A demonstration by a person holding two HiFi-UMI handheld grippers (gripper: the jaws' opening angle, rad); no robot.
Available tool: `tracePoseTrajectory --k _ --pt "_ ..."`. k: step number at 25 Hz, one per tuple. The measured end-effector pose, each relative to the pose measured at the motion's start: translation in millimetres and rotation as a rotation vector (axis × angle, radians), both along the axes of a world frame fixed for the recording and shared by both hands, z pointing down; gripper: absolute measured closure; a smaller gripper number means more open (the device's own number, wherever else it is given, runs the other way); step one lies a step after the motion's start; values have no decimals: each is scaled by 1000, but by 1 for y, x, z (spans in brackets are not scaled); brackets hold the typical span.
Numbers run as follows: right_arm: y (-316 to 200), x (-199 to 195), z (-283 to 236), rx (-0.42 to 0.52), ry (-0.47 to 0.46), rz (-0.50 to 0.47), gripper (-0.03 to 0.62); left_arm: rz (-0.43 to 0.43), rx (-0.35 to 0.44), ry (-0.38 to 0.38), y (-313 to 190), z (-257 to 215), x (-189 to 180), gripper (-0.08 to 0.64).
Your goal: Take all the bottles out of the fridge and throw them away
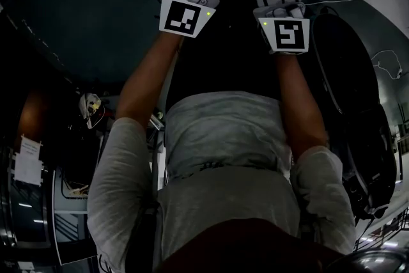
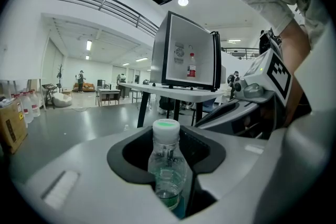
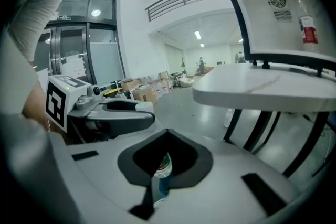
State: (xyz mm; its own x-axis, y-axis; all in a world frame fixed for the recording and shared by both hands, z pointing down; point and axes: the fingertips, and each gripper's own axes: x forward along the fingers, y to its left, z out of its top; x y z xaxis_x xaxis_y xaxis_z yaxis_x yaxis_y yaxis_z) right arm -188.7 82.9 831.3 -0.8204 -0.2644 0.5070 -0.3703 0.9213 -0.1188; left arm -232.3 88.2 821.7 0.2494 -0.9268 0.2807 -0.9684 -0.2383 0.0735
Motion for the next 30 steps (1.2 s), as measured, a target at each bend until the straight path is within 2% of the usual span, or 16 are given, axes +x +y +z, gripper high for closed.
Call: tracePoseTrajectory --k 5,11,18,24,30 --pt "-8 3 21 -25 -7 53 584 -4 -11 -9 -8 29 -1 402" --pt "-15 2 32 -6 10 20 583 -17 -12 -4 -19 52 -1 402" --pt "-20 0 34 -10 -2 27 583 -16 -30 4 -21 68 1 401" --pt "-9 5 15 -21 -21 13 583 -2 -30 -1 -15 46 9 400" --pt "-3 2 -52 -19 -76 -12 583 -42 -31 20 -5 -18 3 401"
